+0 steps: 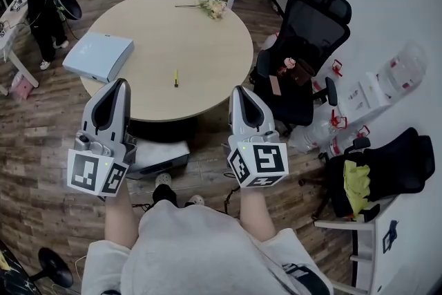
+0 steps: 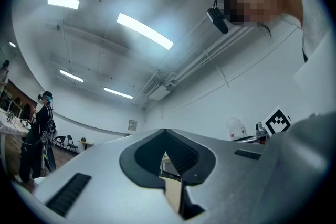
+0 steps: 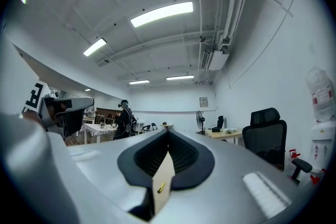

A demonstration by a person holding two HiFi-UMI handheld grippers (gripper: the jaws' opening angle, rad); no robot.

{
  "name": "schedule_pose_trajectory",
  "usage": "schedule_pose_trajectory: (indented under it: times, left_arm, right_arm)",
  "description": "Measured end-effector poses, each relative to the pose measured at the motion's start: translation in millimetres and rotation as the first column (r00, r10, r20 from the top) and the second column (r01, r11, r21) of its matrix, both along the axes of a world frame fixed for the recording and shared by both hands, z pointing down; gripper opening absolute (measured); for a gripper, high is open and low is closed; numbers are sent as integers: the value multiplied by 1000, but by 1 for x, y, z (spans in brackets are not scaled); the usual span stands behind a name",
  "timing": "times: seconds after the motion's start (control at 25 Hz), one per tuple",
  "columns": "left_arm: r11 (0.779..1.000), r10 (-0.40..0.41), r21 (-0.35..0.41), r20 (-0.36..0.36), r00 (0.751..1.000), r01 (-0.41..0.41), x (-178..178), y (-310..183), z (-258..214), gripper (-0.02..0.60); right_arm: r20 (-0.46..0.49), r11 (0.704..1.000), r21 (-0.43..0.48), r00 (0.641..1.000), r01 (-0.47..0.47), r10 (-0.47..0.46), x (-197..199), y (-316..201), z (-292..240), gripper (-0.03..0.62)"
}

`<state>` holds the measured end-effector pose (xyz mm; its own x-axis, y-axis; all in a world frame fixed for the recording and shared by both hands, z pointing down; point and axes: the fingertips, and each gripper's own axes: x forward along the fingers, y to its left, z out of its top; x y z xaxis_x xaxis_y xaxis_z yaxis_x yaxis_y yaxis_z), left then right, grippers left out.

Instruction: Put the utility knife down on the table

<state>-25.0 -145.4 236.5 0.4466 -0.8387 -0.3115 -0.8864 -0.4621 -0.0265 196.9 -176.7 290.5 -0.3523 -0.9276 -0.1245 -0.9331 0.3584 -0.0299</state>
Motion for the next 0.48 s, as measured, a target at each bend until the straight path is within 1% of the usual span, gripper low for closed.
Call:
schedule_pose_trajectory:
  times: [0.48]
  left_arm:
    - [1000,-5,4,-8,1000,5,10,12,-4,6]
  right_arm:
    - [35,1000,13,999,18,-19,11,11,-7,11]
